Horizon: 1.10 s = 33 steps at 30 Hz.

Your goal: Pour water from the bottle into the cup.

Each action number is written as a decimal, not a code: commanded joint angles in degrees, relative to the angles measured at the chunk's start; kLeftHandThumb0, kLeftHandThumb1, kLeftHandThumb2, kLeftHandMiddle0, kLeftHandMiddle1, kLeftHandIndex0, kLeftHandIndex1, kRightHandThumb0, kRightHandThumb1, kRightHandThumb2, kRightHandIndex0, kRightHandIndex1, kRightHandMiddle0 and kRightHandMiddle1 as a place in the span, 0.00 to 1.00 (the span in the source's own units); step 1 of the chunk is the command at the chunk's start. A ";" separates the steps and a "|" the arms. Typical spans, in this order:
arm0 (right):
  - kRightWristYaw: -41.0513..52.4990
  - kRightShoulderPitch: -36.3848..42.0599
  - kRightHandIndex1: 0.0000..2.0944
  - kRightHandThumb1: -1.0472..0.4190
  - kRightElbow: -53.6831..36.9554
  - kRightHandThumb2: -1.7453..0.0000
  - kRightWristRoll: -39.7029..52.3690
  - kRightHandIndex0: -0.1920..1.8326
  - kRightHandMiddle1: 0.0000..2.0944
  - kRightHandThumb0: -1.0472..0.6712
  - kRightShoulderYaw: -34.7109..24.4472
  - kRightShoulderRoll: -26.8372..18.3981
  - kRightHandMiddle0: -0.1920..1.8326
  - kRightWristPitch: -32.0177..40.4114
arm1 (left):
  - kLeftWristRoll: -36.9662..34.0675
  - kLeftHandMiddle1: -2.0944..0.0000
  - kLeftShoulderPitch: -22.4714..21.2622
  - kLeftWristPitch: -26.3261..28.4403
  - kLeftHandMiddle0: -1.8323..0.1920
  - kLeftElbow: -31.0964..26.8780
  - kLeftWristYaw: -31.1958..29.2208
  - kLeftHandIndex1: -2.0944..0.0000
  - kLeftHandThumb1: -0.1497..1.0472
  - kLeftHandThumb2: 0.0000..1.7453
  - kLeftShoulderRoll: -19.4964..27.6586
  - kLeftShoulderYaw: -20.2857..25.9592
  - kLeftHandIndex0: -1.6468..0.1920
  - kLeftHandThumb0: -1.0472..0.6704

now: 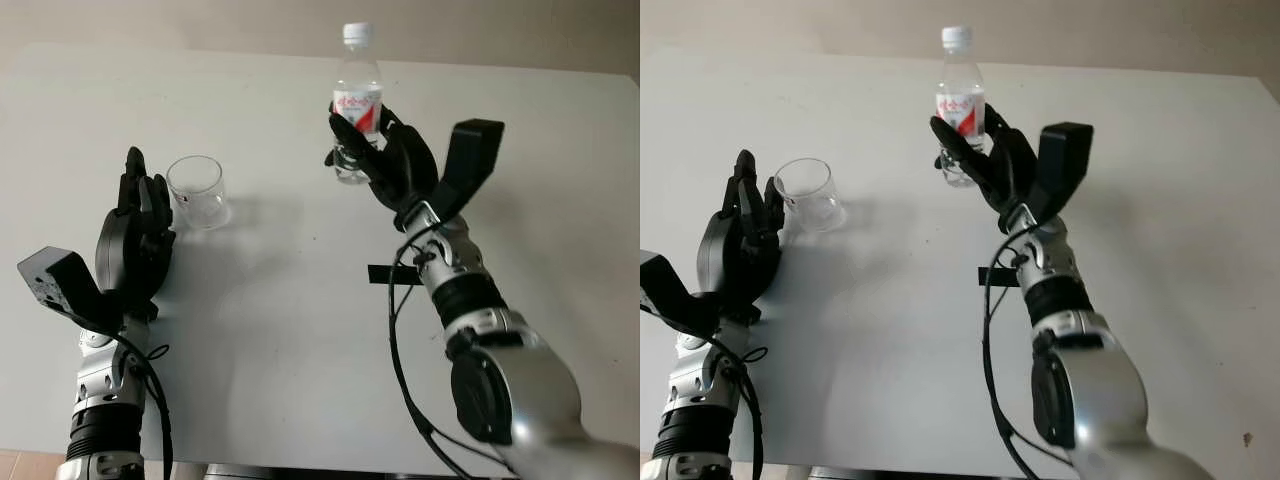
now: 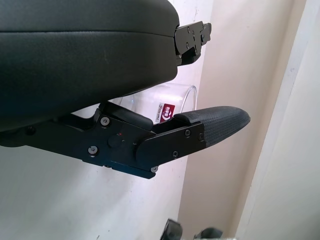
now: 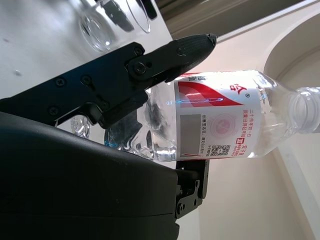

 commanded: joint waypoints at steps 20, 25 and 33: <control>2.93 21.32 1.00 0.00 -31.40 0.86 -1.61 0.57 1.00 0.43 3.11 -7.07 0.40 3.03 | -0.70 1.00 -0.32 0.38 1.00 -0.07 -0.93 1.00 1.00 0.40 0.20 0.37 1.00 0.16; 0.18 26.38 1.00 0.00 -33.20 0.85 -2.47 0.53 1.00 0.41 3.27 -4.12 0.39 -3.02 | -0.48 1.00 -0.48 0.65 1.00 -0.20 -1.10 1.00 1.00 0.40 0.39 0.29 1.00 0.15; -3.97 32.06 1.00 0.00 -34.16 0.83 -1.59 0.51 1.00 0.41 4.36 1.40 0.37 -5.51 | -1.38 1.00 -0.64 1.33 1.00 -0.26 -2.03 1.00 1.00 0.40 1.07 1.03 1.00 0.16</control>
